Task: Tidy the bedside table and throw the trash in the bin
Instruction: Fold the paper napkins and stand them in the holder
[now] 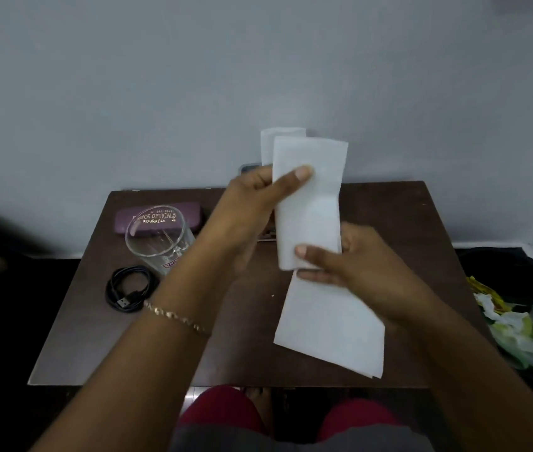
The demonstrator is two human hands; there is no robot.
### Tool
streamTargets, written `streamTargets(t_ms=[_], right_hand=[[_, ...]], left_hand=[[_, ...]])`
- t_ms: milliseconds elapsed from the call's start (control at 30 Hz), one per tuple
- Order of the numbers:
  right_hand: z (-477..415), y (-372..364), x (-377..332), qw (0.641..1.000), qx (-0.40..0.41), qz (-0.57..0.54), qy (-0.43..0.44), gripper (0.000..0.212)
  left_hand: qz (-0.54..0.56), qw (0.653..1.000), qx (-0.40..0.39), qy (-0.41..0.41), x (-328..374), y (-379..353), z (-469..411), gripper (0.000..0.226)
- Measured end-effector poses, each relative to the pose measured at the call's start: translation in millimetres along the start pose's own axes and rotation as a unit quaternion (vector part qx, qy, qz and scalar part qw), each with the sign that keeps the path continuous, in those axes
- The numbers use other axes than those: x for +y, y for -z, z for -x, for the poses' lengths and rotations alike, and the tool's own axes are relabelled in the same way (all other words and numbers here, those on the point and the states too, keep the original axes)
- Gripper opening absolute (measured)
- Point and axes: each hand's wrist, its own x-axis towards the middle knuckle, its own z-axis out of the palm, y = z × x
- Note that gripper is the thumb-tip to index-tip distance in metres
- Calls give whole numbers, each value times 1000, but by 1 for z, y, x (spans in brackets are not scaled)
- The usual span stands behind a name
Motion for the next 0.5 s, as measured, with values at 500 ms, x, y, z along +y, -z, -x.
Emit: streamTargets(t_ms=[500], right_hand=[[-118,14,-2,885,212,368,192,31]], left_hand=[[-85,978,106,-158,-11,27,-69,11]])
